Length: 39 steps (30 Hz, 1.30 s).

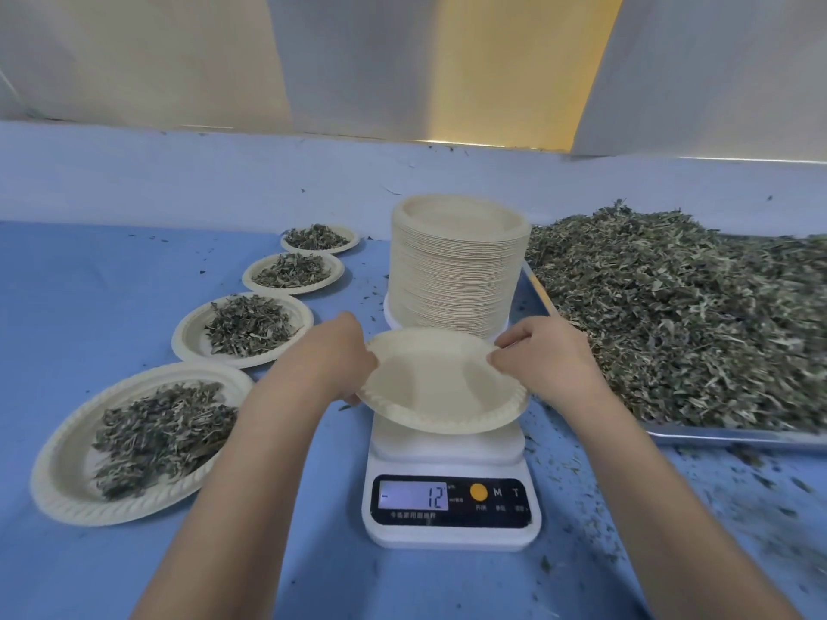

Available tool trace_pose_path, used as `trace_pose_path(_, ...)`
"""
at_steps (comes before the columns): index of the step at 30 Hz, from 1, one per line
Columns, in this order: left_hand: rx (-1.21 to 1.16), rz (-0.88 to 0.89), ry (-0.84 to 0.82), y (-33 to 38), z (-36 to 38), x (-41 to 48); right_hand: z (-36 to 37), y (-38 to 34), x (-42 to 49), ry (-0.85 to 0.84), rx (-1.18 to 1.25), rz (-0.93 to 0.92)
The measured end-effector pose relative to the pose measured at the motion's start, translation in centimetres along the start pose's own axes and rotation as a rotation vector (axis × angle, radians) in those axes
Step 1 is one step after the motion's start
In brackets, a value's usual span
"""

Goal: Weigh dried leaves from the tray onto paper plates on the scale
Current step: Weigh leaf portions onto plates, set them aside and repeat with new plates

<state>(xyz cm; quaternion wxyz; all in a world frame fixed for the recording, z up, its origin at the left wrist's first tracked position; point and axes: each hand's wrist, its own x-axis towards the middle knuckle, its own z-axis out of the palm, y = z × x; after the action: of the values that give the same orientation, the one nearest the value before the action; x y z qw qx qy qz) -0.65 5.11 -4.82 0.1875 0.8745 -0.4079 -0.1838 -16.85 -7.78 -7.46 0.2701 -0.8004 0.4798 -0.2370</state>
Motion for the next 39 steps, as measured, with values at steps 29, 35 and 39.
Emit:
trace_pose_path(29,-0.373,0.36,0.311,6.0,3.0,-0.5,-4.5,4.7,1.4,0.2,-0.35,0.035)
trace_pose_path(35,-0.763,0.383,0.17,11.5,5.6,-1.1,-7.0,6.8,2.5,-0.328,-0.582,-0.049)
trace_pose_path(39,-0.947,0.344,0.066,13.4,6.8,-1.4,-7.8,7.7,2.8,-0.566,-0.767,0.064)
